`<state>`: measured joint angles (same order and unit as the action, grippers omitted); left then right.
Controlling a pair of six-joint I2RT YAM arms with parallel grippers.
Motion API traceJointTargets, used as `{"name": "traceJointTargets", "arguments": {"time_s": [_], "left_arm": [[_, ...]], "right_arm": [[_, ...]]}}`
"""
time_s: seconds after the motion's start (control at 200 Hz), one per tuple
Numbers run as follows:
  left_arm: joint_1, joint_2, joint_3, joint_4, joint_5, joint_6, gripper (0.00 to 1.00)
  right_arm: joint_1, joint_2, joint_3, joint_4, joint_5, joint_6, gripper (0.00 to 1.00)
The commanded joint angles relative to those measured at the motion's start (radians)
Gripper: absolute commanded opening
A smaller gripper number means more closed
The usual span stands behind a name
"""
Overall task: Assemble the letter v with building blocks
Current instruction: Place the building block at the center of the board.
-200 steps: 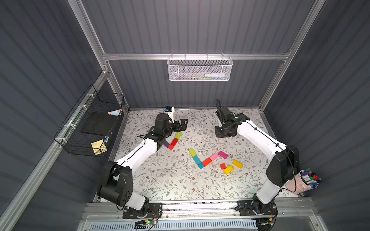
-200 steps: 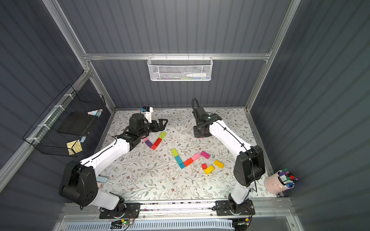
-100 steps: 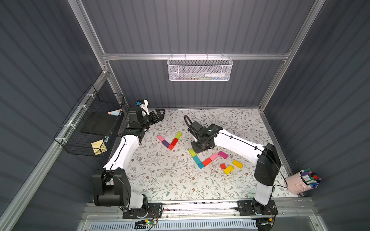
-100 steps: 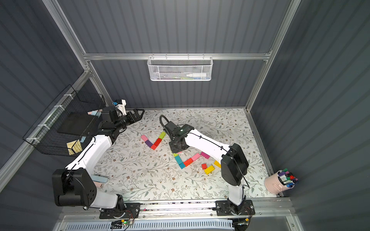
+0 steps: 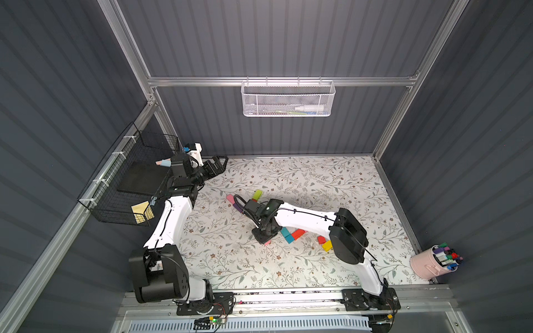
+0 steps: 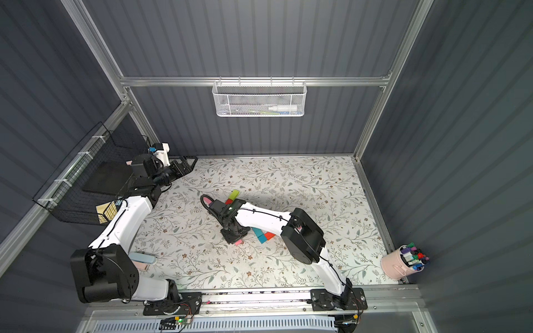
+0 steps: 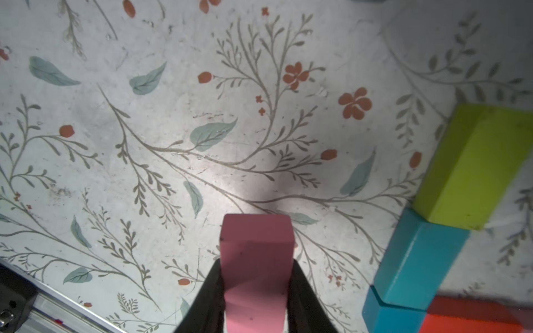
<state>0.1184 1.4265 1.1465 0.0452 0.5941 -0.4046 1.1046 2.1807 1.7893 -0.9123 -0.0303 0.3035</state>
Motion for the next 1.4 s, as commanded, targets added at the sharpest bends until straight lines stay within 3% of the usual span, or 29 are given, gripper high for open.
{"name": "traceJointTargets", "arguments": {"time_s": [0.0,0.34,0.615,0.82,1.396], "left_arm": [[0.007,-0.013,-0.018,0.033,0.050,-0.004,1.00],[0.010,-0.010,-0.018,0.022,0.053,0.007,1.00],[0.010,0.010,-0.024,0.031,0.057,0.026,1.00],[0.010,0.017,-0.028,0.038,0.062,0.026,1.00],[0.010,0.038,-0.041,0.050,0.064,0.035,1.00]], "right_arm": [[0.011,0.043,0.059,-0.031,-0.016,-0.051,0.03],[0.011,0.201,0.272,-0.126,-0.048,-0.082,0.05],[0.015,0.234,0.275,-0.111,-0.043,-0.053,0.07],[0.021,0.286,0.385,-0.160,-0.052,-0.055,0.07],[0.050,0.353,0.470,-0.175,-0.029,-0.071,0.09]]}}
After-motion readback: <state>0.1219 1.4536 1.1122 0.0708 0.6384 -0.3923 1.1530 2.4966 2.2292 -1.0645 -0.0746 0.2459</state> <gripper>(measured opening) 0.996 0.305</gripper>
